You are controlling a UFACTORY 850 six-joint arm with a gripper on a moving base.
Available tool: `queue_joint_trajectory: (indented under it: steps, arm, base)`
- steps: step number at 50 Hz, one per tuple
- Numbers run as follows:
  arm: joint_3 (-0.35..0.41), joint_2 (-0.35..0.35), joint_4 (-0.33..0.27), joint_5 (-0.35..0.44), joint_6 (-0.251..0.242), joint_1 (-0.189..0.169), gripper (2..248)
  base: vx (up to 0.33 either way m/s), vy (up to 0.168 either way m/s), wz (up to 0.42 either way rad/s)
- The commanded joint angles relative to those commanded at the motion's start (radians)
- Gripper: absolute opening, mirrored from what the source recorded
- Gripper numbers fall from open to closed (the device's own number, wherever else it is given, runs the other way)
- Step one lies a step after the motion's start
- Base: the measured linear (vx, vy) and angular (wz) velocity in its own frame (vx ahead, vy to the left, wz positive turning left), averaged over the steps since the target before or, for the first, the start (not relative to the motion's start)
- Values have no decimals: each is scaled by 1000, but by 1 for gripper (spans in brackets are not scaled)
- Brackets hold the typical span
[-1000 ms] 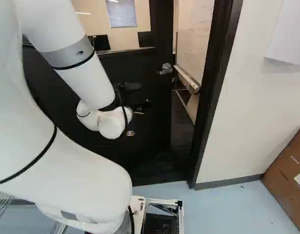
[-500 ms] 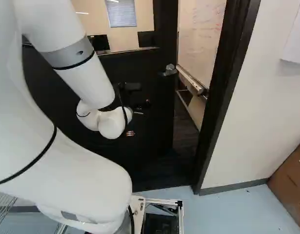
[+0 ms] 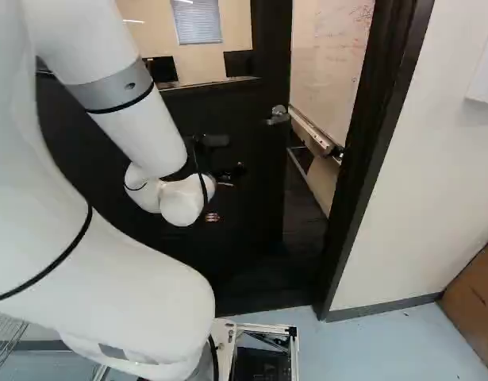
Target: Open the door and move inside
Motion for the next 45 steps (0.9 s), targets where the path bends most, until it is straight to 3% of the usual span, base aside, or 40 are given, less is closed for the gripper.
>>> queue_joint_trajectory:
  steps: [45]
  arm:
    - [-167,-173,97,9,0,44,247]
  base:
    - [0,0,0]
